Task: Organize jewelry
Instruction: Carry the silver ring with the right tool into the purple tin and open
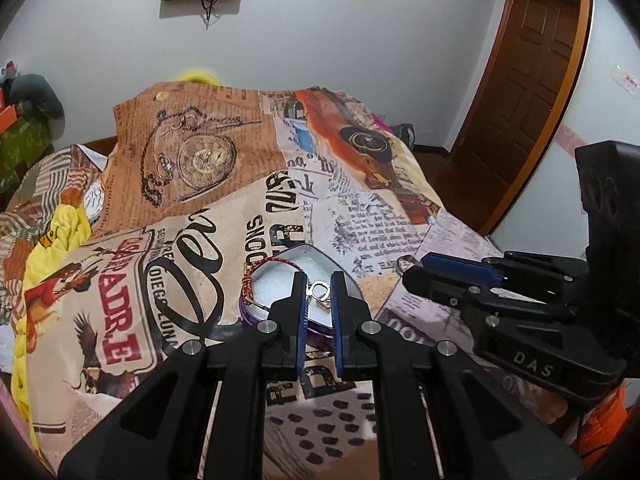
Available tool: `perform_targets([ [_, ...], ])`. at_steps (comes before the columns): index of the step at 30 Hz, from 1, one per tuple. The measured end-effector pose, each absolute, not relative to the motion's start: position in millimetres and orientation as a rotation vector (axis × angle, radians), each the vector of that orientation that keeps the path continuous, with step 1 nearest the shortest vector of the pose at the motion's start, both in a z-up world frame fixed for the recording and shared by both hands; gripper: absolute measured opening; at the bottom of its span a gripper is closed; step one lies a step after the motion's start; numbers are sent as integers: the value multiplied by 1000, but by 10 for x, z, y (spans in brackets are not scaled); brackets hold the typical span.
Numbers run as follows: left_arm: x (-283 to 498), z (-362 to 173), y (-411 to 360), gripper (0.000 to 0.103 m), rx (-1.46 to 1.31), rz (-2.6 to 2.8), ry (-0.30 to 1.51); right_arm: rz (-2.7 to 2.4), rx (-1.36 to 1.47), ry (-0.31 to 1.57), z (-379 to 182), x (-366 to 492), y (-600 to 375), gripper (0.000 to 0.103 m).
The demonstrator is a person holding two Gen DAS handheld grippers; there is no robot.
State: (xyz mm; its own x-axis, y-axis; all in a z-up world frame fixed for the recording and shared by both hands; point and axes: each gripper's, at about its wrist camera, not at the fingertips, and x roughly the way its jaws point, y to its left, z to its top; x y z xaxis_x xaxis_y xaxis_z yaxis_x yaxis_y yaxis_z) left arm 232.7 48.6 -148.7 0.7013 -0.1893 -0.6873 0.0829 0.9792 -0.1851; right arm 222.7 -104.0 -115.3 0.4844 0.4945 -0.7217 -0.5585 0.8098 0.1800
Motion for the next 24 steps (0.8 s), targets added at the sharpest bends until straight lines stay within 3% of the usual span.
perform_targets([
  [24,2735,-1842,765,9,-160,-140,858,731,-260,893,-1428,2583,-555,18],
])
